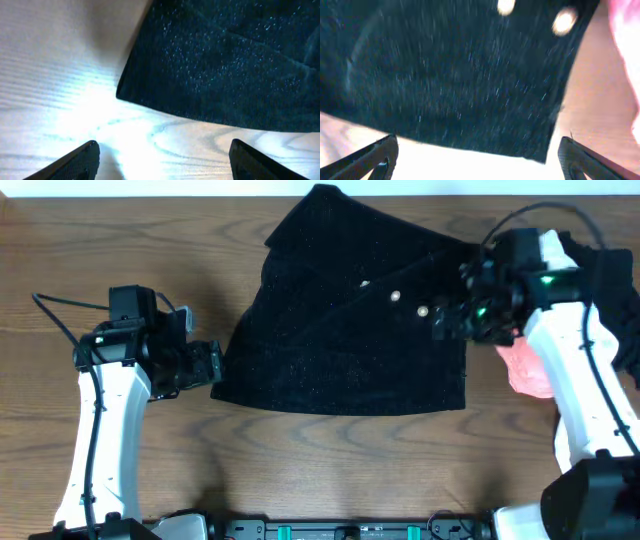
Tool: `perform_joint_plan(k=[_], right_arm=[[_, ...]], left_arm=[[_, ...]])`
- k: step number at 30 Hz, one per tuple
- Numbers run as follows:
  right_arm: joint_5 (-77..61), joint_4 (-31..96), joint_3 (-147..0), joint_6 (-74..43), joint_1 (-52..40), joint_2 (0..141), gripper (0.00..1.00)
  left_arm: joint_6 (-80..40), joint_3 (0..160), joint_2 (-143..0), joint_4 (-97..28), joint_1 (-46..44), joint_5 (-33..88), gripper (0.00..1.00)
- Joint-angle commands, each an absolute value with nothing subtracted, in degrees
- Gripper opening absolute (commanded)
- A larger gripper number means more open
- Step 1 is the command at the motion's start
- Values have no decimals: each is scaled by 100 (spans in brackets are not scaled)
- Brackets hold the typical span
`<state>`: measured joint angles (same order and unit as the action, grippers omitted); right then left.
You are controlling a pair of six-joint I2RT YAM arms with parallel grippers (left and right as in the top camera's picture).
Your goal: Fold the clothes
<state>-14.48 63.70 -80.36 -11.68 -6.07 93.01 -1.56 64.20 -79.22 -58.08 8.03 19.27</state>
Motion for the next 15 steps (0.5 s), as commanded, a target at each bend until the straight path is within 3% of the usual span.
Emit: perform_joint_plan(k=[1, 9, 15], right_arm=[[-1472, 6449, -7682, -1450, -801, 9356, 99], [-1376, 6353, -6722, -1581, -878, 9314, 99], [-1330, 6333, -6237, -1590, -906, 9159, 93]], left_arm=[[-261, 6420, -7909, -5896, 794, 1870, 83], [62, 6005, -7975, -5749, 794, 1610, 83], [10, 5725, -8158, -5238, 794, 1597, 83]])
